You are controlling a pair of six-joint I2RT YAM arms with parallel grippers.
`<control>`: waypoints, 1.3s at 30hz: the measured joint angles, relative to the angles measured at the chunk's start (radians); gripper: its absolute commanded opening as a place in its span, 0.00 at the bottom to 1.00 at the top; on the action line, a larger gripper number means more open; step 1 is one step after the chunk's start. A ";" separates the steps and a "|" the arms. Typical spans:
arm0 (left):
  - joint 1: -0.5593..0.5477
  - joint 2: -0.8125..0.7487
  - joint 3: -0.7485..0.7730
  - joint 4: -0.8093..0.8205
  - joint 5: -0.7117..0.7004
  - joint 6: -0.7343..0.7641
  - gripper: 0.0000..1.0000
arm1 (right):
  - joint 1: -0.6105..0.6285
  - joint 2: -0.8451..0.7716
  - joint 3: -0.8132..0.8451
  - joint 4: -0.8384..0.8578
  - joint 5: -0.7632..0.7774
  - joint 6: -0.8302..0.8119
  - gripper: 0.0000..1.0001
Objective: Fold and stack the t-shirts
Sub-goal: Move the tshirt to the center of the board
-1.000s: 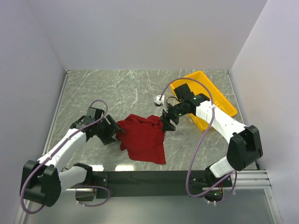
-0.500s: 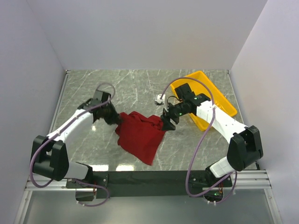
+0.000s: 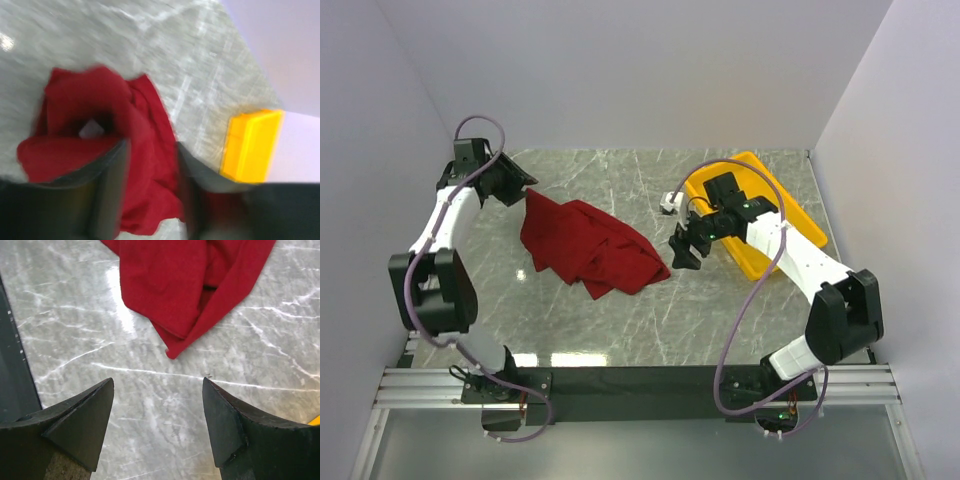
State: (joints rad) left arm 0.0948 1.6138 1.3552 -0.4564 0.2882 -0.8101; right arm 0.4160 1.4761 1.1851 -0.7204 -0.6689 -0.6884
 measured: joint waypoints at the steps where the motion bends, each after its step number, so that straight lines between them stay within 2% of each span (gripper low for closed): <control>1: 0.012 0.031 0.019 -0.004 0.000 0.013 0.60 | 0.000 0.013 0.009 0.002 0.006 0.001 0.78; 4: 0.029 0.065 0.045 -0.034 -0.031 0.064 0.70 | 0.000 0.053 0.027 0.010 0.005 -0.016 0.78; 10: 0.031 -0.063 0.019 -0.069 -0.055 0.165 0.70 | 0.013 0.108 0.028 0.050 0.010 -0.089 0.77; 12: 0.031 -0.137 -0.048 -0.051 -0.042 0.182 0.70 | 0.029 0.165 0.065 0.053 0.029 -0.074 0.75; 16: 0.033 -0.278 -0.274 -0.024 0.010 0.188 0.70 | 0.057 0.316 0.167 0.092 0.088 0.025 0.71; 20: 0.033 -0.332 -0.451 -0.024 0.043 0.180 0.70 | 0.069 0.392 0.199 0.119 0.145 0.134 0.67; 24: 0.033 -0.364 -0.536 -0.017 0.063 0.169 0.70 | 0.071 0.404 0.197 0.119 0.143 0.173 0.67; 29: 0.033 -0.388 -0.617 0.051 0.098 0.131 0.68 | 0.106 0.371 0.167 0.076 0.046 0.036 0.68; 31: 0.033 -0.378 -0.650 0.086 0.105 0.103 0.64 | 0.144 0.348 0.143 0.051 0.023 -0.042 0.69; 34: 0.033 -0.334 -0.669 0.137 0.106 0.058 0.57 | 0.206 0.332 0.127 0.032 0.013 -0.127 0.69; 39: 0.030 -0.231 -0.674 0.245 0.107 -0.016 0.54 | 0.252 0.332 0.127 0.034 0.015 -0.166 0.69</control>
State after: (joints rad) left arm 0.1246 1.3830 0.6807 -0.2111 0.3954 -0.8261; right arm 0.6682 1.8084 1.3125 -0.6868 -0.6540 -0.8547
